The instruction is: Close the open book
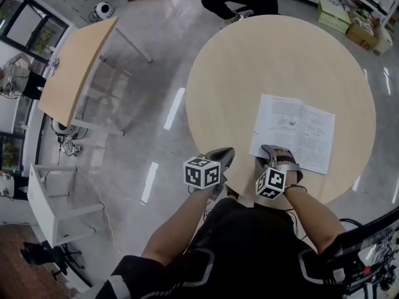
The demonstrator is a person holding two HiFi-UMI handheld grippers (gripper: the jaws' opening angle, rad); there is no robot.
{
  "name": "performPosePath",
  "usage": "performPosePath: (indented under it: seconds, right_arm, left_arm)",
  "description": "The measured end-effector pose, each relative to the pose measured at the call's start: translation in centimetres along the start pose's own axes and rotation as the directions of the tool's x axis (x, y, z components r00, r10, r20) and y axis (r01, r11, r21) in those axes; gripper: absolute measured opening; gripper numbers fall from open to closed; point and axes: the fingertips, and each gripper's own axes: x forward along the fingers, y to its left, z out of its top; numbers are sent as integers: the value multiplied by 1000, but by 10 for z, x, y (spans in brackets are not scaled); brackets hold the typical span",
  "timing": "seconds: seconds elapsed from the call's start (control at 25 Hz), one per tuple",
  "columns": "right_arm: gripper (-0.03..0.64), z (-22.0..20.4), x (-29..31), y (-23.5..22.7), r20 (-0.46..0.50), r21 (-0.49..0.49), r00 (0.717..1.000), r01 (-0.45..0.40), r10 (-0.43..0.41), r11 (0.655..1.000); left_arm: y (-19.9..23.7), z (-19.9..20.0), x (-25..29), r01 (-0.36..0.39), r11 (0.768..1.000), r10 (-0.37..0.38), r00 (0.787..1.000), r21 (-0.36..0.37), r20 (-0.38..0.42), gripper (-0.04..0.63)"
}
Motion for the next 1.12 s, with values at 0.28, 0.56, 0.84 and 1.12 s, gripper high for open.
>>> performPosePath:
  seconds: [0.28, 0.56, 0.84, 1.12]
  right_arm:
    - [188, 5, 4, 1, -4, -66, 1000, 0, 0, 998]
    - [40, 17, -1, -6, 20, -35, 998, 68, -68, 997]
    - [9, 25, -23, -27, 78, 139, 984, 149, -161, 979]
    - [8, 15, -72, -60, 154, 427, 944, 204, -293, 881]
  left_arm:
    - [5, 2, -1, 7, 1000, -7, 1000, -3, -1, -12]
    - [3, 5, -2, 33, 999, -33, 999, 18, -4, -12]
    - [3, 12, 0, 47, 998, -47, 999, 40, -5, -12]
    - [-2, 49, 12, 72, 995, -74, 997, 70, 17, -12]
